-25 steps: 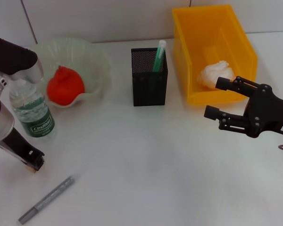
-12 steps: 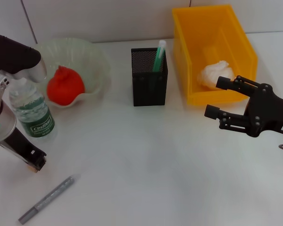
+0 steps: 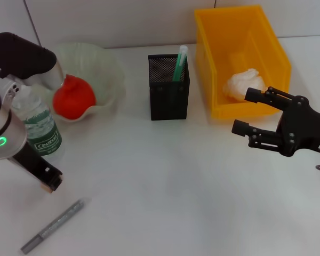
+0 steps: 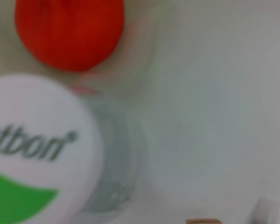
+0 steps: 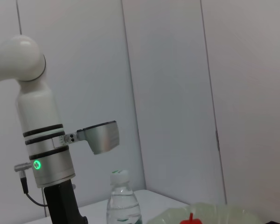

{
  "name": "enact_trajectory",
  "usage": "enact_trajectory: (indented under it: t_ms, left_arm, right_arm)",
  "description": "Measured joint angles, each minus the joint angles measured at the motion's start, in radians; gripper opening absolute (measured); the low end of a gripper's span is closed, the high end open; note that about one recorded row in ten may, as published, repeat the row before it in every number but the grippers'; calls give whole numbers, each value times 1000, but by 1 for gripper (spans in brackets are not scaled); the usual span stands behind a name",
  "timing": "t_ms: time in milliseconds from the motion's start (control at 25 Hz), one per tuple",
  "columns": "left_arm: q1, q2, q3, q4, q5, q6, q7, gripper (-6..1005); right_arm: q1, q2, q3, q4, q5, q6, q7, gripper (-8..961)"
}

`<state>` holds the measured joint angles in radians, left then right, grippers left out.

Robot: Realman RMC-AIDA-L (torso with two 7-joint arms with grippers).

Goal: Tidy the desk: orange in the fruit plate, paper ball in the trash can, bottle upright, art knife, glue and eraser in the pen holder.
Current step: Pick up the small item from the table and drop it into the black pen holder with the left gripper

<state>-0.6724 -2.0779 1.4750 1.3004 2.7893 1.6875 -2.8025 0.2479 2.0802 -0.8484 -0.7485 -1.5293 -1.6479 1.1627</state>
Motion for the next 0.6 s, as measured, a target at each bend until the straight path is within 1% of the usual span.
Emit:
enact_trajectory:
  t_ms: [120, 160, 200, 240, 400, 440, 600]
  left_arm:
    - [0, 0, 0, 0, 0, 0, 0, 299]
    - [-1, 0, 29, 30, -32, 12, -13, 300]
    - [-1, 0, 29, 30, -32, 12, -13, 301]
    - [-6, -1, 53, 50, -62, 16, -27, 302]
    - [-9, -1, 65, 62, -83, 19, -34, 305]
    - [-22, -1, 89, 94, -128, 26, -50, 306]
    - [-25, -2, 93, 107, -149, 27, -56, 309]
  right_arm:
    - [-1, 1, -1, 0, 0, -1, 0, 832]
    - [-2, 1, -1, 0, 0, -1, 0, 832]
    - [-3, 1, -1, 0, 0, -1, 0, 832]
    - [-4, 1, 0, 0, 0, -2, 0, 832]
    - [-6, 1, 1, 0, 0, -8, 0, 832]
    - [-6, 1, 1, 0, 0, -8, 0, 832]
    - [-8, 1, 2, 0, 0, -9, 0, 832]
